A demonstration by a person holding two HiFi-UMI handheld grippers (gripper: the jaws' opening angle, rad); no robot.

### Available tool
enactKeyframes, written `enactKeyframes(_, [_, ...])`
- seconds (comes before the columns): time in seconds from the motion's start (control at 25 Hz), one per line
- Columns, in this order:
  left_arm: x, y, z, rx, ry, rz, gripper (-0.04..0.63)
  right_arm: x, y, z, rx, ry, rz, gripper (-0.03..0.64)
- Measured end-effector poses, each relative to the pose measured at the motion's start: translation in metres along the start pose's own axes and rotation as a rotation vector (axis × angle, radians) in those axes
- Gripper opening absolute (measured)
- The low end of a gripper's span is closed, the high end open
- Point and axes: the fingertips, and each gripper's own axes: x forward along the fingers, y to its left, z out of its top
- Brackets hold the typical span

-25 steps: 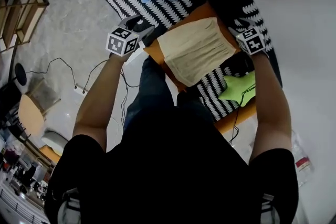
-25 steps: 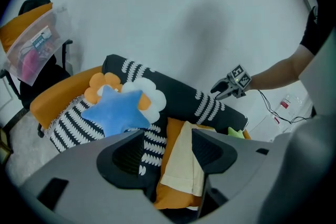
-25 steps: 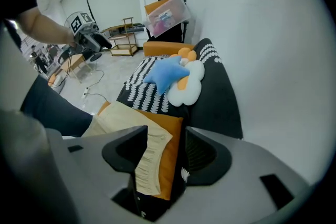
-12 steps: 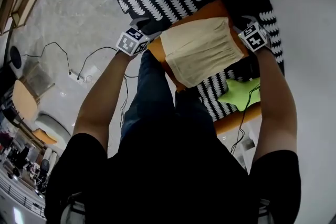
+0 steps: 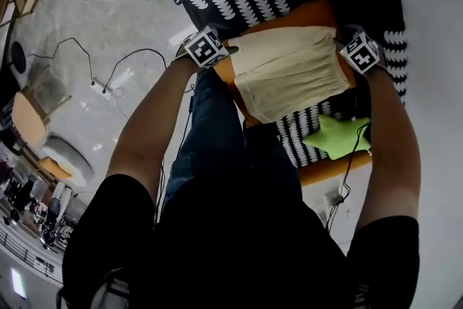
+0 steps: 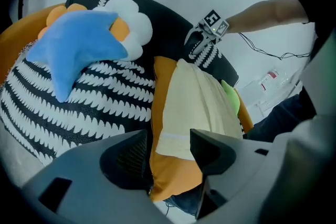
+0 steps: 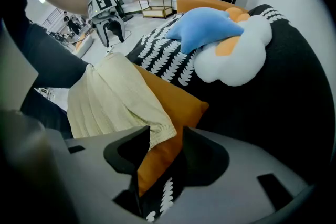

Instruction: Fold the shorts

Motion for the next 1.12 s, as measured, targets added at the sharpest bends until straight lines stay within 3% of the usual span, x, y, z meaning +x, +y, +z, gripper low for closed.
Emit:
enactKeyframes(0.2, [0.032,0.0,-0.015,0.017,0.051,-0.068,0.213,0.025,0.005,-0.006,-0.055,0.039,0.078,0.207])
enactKeyframes(0.44, [0.062,0.003,-0.027,-0.014,0.101,-0.153,0.213,0.055,0.005,-0.021,-0.168,0.132,0.148,0.213])
enactKeyframes(0.68, [0.061,-0.001,-0.023,0.082,0.145,-0.262,0.15,0.064,-0.007,-0.023,-0.173,0.14,0.212,0.21])
enactKeyframes(0.76, [0.058,-0.003,-0.024,0.113,0.155,-0.266,0.125,0.067,-0.003,-0.024,-0.208,0.163,0.238,0.189])
enactKeyframes(0.96, [0.051,-0.003,-0.021,0.181,0.168,-0.226,0.053,0.064,-0.001,-0.025,-0.252,0.188,0.25,0.046])
enactKeyframes(1.12, [0.035,-0.001,-0.014,0.183,0.146,-0.186,0.034,0.053,-0.009,-0.018,-0.261,0.173,0.215,0.034])
